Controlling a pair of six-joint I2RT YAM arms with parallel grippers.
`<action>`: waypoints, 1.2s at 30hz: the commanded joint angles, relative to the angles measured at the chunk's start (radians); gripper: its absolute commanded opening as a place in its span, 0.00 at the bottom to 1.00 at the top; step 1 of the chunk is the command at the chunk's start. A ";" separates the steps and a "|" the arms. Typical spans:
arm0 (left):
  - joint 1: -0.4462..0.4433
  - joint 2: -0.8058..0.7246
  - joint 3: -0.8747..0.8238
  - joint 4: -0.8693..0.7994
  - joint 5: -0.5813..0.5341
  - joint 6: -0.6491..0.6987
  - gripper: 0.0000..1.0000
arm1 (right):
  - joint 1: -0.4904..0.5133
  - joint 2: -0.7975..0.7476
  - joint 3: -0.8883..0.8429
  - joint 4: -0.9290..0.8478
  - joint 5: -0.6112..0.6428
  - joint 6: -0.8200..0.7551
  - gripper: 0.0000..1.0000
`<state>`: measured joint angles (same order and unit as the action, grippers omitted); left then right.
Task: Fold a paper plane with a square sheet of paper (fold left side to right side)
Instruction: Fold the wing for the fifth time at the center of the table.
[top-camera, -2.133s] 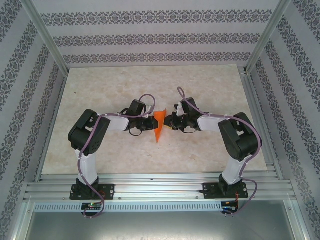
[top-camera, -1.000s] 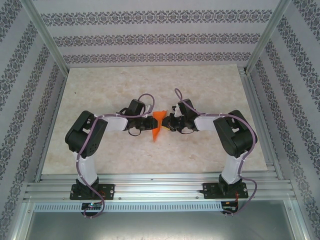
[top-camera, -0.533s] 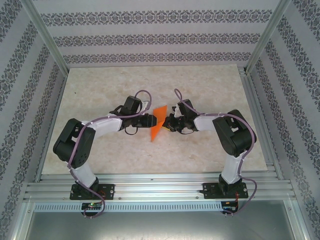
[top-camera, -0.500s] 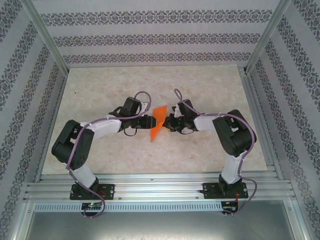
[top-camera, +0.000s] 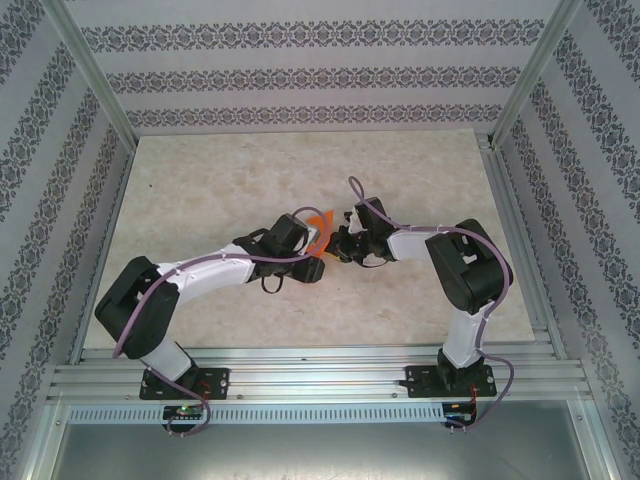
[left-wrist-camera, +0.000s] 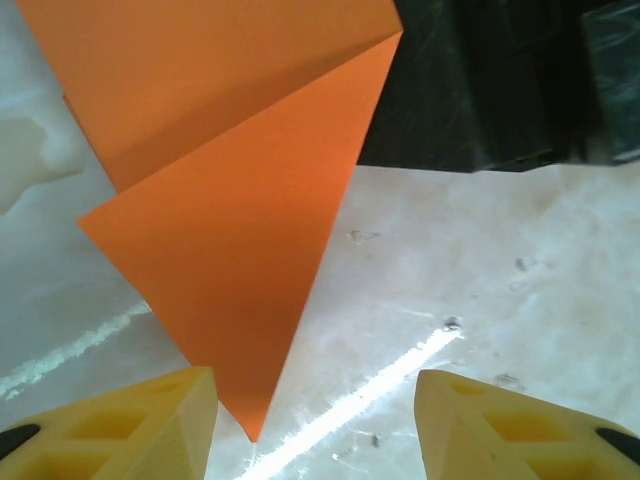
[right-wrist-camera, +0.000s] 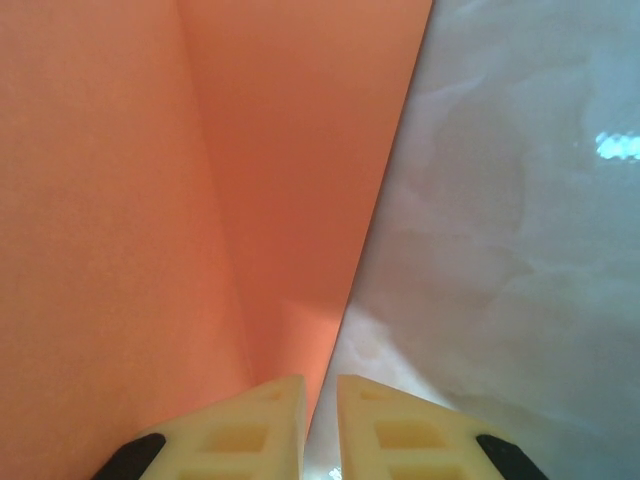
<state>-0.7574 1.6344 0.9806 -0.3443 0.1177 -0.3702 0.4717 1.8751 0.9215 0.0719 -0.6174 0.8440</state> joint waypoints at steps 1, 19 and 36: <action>-0.033 0.061 0.061 -0.090 -0.142 0.032 0.57 | 0.008 0.001 0.027 -0.009 0.016 -0.010 0.17; -0.074 0.201 0.167 -0.114 -0.234 0.034 0.39 | 0.008 0.003 0.029 -0.014 0.015 -0.013 0.17; -0.033 0.190 0.134 -0.039 -0.107 0.008 0.15 | -0.007 -0.056 -0.012 -0.054 0.036 -0.057 0.17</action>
<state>-0.8066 1.8423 1.1229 -0.4313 -0.0410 -0.3489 0.4706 1.8626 0.9211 0.0322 -0.5995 0.8215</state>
